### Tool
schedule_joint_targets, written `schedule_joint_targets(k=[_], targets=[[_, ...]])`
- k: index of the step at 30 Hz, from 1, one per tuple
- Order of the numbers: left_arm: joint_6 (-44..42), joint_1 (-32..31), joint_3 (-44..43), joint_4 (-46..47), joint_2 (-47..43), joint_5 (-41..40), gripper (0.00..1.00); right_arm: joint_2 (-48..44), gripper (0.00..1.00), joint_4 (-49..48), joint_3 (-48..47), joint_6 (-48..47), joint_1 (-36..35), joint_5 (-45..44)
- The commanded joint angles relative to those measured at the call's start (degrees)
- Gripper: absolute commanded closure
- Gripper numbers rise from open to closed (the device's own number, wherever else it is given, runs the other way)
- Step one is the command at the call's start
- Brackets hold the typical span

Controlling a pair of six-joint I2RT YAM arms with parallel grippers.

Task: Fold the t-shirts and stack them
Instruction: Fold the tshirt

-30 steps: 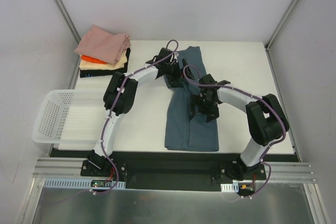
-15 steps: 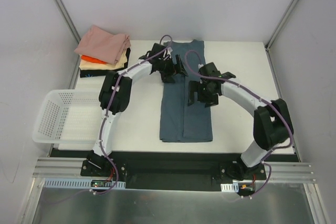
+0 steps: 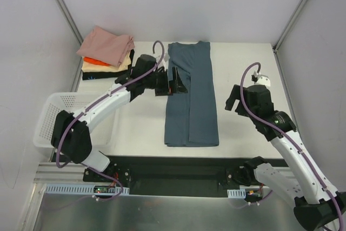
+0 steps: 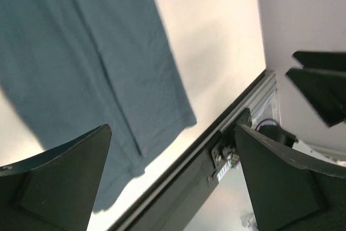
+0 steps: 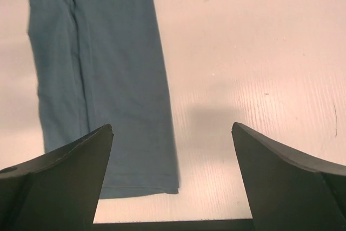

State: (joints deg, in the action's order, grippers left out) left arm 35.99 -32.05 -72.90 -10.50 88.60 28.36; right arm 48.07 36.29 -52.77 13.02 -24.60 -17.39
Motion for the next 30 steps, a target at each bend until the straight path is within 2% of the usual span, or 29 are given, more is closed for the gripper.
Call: schedule_joint_targets(k=[1,4,9,14,17,20,21,27,28,30], targets=[[3.9,-2.0,16.0,-2.6,-6.4,-2.1,0.01,0.3,0.04,3.2,3.2,0.4,0.2,2.3],[8.1,-4.4,24.4,-2.8,-11.6,-4.0,0.01,2.0,0.04,3.5,5.0,0.5,0.3,6.2],[12.5,-4.9,34.2,-2.7,-14.7,-2.1,0.02,6.2,0.03,2.9,9.3,0.3,0.9,15.6],[13.3,-5.9,36.1,-1.5,-13.7,-1.1,0.09,10.2,0.02,0.7,13.1,0.8,1.3,24.3],[13.4,-6.3,35.3,-0.6,-11.2,-0.3,0.09,12.1,0.01,0.4,14.5,0.4,1.8,27.9],[13.7,-6.7,34.2,0.3,-7.6,1.2,0.21,13.4,0.01,-0.1,15.9,0.6,2.4,30.7],[13.8,-6.9,34.1,0.5,-6.0,1.5,0.3,13.4,0.01,-0.5,16.3,0.9,2.5,31.6],[14.9,-7.9,34.9,1.1,-3.1,2.3,0.5,14.2,0.04,-2.8,18.9,1.7,3.2,35.4],[14.8,-7.9,34.9,1.3,-2.9,2.1,0.57,14.3,0.04,-3.1,19.2,1.6,3.2,35.5],[14.8,-8.0,34.6,1.5,-2.0,2.0,0.6,14.9,0.06,-3.1,19.4,1.6,3.3,35.7]])
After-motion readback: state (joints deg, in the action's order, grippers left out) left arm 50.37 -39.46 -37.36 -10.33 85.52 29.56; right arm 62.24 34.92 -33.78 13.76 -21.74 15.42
